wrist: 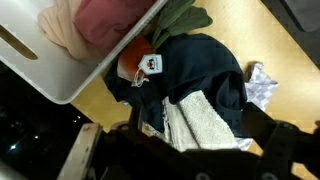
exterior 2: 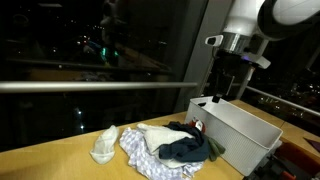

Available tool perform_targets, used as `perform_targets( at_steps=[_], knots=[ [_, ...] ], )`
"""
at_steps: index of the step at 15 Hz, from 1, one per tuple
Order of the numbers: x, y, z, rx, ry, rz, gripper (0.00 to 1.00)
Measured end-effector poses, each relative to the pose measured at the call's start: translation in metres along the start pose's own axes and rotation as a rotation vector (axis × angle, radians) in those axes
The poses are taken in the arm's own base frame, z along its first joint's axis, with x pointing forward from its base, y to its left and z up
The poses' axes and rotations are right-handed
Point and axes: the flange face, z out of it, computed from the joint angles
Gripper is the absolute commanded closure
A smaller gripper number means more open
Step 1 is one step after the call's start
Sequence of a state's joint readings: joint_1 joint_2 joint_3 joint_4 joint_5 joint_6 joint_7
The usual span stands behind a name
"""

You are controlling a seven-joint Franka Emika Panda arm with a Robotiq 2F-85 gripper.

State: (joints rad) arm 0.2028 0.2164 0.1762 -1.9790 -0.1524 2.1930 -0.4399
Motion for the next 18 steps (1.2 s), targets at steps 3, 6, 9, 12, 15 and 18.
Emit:
perform_targets(
  at_steps=[3,6,9,12,15,18],
  knots=[
    [0.037,-0.022,0.031,-0.056,-0.056,-0.1,0.0],
    [0.069,-0.043,0.061,-0.099,-0.092,-0.186,0.0],
    [0.092,-0.053,0.081,-0.101,-0.095,-0.223,0.0],
    [0.103,-0.052,0.085,-0.092,-0.079,-0.22,0.0],
    [0.107,-0.049,0.088,-0.053,-0.033,-0.206,0.0],
    [0.111,-0.048,0.102,-0.005,0.021,-0.191,0.0]
  ],
)
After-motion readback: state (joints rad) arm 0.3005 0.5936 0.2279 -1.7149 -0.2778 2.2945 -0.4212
